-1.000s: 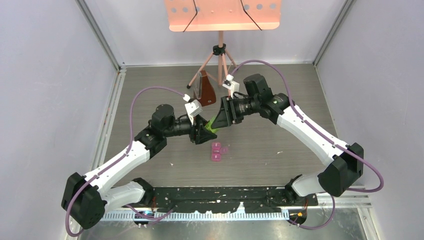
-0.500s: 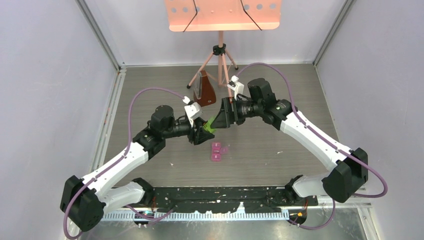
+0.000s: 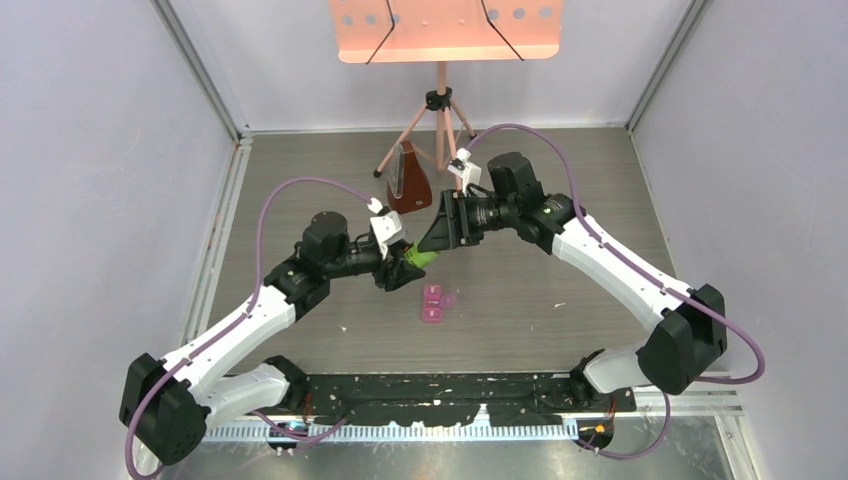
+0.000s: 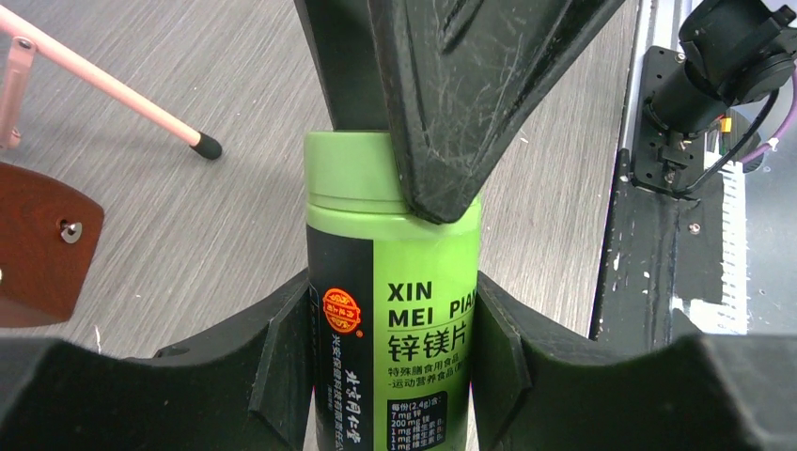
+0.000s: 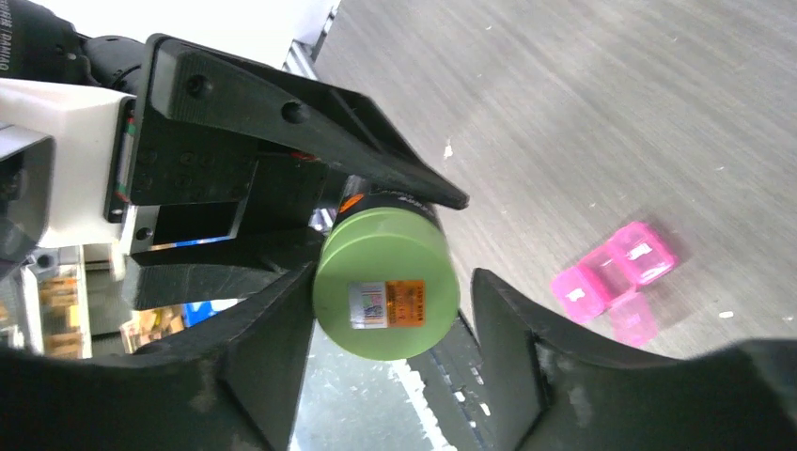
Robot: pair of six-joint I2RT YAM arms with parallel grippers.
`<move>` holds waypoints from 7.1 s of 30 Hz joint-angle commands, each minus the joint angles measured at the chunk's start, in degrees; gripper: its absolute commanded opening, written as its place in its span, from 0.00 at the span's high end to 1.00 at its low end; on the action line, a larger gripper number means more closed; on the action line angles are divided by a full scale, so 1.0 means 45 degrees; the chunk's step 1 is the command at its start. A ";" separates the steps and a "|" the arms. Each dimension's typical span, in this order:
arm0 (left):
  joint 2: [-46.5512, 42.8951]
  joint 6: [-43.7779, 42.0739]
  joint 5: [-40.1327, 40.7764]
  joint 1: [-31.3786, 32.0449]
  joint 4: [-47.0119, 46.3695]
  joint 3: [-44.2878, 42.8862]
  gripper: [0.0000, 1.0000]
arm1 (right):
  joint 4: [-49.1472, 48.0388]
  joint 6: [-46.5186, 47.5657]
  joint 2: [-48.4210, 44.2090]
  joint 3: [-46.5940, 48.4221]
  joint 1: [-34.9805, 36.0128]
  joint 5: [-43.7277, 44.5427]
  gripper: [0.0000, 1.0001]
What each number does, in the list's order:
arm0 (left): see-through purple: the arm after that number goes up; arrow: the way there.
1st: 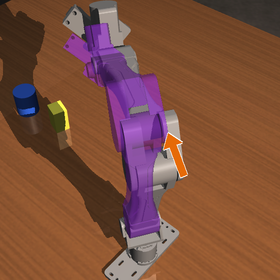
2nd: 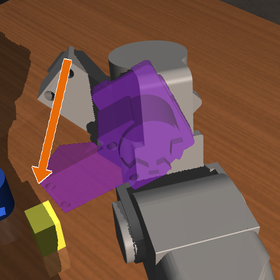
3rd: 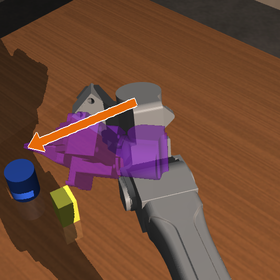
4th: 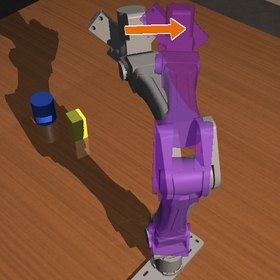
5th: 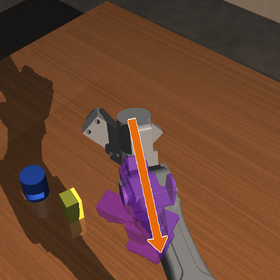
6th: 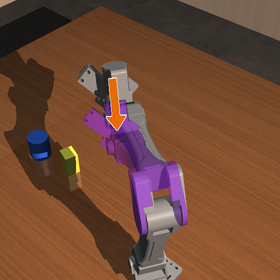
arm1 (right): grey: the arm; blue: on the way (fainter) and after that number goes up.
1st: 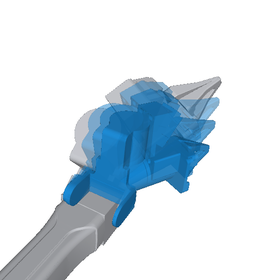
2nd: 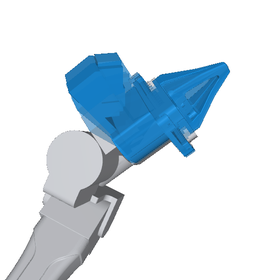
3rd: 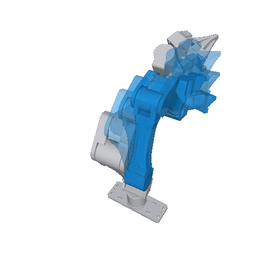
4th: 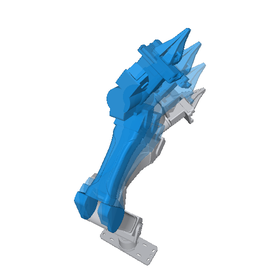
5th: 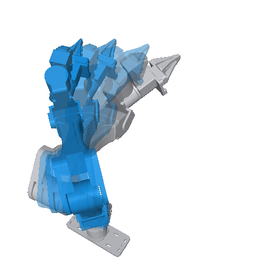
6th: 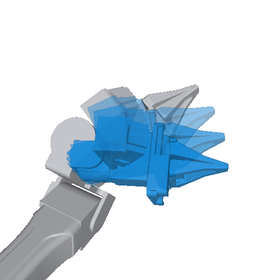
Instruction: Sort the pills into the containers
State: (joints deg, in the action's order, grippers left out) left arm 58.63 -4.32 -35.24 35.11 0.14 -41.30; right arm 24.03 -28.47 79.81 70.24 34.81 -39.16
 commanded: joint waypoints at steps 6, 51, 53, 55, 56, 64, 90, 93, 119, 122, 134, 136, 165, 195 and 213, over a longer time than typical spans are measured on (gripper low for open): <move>-0.0401 -0.0592 0.0075 -0.0049 -0.0397 -0.0150 1.00 | -0.0474 0.0283 0.0321 0.0585 0.0117 -0.1153 0.84; -0.1086 -0.2064 0.0999 -0.0420 0.0060 -0.0409 1.00 | -0.3008 -0.5449 -0.0959 -0.1400 0.0822 0.3043 0.15; -0.1138 -0.1876 0.0872 -0.0425 -0.0298 -0.0276 1.00 | -0.3745 -0.6046 -0.0853 -0.1640 0.0905 0.2792 0.16; -0.1137 -0.1665 0.0821 -0.0420 -0.0517 -0.0204 1.00 | -0.4135 -0.6431 -0.0706 -0.1694 0.0955 0.2572 0.18; -0.1132 -0.1625 0.0820 -0.0423 -0.0563 -0.0198 1.00 | -0.4321 -0.6619 -0.0666 -0.1725 0.0995 0.2447 0.19; -0.1081 -0.1311 0.0787 -0.0423 -0.0842 -0.0139 1.00 | -0.5271 -0.7040 -0.0575 -0.2110 0.1016 0.2012 0.59; 0.0628 -0.0259 -0.7399 -0.0488 0.3136 -0.1683 1.00 | -0.2832 0.7549 -0.1966 0.0076 0.0292 -0.1737 0.92; 0.0486 -0.0361 -0.6610 -0.0481 0.2854 -0.1599 1.00 | -0.2140 0.7431 -0.1958 0.0446 0.0292 -0.1320 0.62; -0.1453 -0.0789 0.0814 -0.0467 -0.0559 0.0369 1.00 | -0.3376 -0.5592 -0.1144 -0.1093 0.1228 0.4316 0.33; -0.1426 -0.0504 0.0876 -0.0473 -0.0870 0.0444 1.00 | -0.3705 -0.5822 -0.1106 -0.1265 0.1231 0.4007 0.27; -0.1502 0.0121 0.1243 -0.0479 -0.1756 0.0565 1.00 | -0.3794 -0.5740 -0.1102 -0.1773 0.1288 0.3609 0.28; -0.1487 0.0139 0.1236 -0.0479 -0.1732 0.0574 1.00 | -0.3873 -0.5790 -0.1086 -0.1769 0.1279 0.3565 0.37; -0.1233 0.0097 -0.6326 -0.0746 0.0976 -0.1224 1.00 | -0.6392 0.5888 -0.2820 -0.1519 0.0037 -0.3142 0.95; -0.1875 -0.2635 -0.0088 -0.0733 0.1157 -0.1096 1.00 | -0.3016 -0.4436 -0.1467 -0.0293 0.1237 0.3608 0.01; -0.2263 -0.1382 0.1061 -0.0733 0.0071 -0.0356 1.00 | -0.4957 -0.3192 -0.0989 -0.0953 0.1260 0.0941 0.38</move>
State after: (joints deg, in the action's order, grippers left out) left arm 49.93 -12.38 -32.10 31.66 6.13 -43.33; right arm 6.70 -48.97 74.70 65.01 40.10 -28.53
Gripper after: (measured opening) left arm 0.535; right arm 0.618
